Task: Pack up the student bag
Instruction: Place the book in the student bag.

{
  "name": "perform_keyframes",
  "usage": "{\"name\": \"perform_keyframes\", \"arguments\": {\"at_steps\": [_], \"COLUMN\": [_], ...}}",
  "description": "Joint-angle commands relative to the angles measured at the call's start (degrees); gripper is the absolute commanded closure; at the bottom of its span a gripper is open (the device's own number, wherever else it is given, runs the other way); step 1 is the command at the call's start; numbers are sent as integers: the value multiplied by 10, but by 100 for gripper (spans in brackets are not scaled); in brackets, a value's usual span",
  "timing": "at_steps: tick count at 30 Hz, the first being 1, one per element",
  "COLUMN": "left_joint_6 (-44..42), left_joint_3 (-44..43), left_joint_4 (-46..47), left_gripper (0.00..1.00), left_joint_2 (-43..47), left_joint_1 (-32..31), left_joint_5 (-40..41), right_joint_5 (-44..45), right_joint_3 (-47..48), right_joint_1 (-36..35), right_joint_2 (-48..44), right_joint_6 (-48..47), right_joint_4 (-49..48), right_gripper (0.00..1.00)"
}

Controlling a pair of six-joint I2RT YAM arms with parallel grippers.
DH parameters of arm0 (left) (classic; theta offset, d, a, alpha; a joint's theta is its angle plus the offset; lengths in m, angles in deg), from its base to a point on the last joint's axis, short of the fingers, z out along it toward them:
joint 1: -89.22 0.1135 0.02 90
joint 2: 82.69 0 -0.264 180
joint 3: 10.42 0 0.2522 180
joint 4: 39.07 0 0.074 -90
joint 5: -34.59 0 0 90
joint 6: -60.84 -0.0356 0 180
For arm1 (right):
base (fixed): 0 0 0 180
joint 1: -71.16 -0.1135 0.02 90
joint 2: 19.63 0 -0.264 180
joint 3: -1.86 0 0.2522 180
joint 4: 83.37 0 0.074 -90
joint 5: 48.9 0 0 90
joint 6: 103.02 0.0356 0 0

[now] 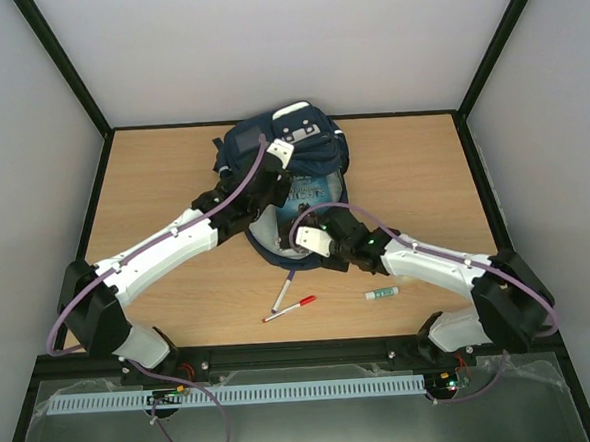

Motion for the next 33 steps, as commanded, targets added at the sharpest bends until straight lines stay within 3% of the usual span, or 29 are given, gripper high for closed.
{"name": "perform_keyframes", "arguments": {"at_steps": [1, 5, 15, 27, 33], "left_joint_6": [19, 23, 32, 36, 44], "left_joint_3": [-5, -6, -5, -5, -7], "left_joint_4": [59, 58, 58, 57, 55], "left_gripper": [98, 98, 97, 96, 96], "left_joint_2": [39, 41, 47, 43, 41], "left_joint_1": [4, 10, 21, 26, 33], "left_joint_5": [0, -8, -21, -34, -52], "right_joint_5": [87, 107, 134, 199, 226], "right_joint_3": [8, 7, 4, 33, 33], "right_joint_1": [-21, -24, -25, -25, -25], "right_joint_2": [35, 57, 108, 166, 202], "right_joint_6": [-66, -88, -115, -152, -233], "right_joint_4": [-47, -65, -110, -226, -320], "right_gripper": [69, 64, 63, 69, 70]}}
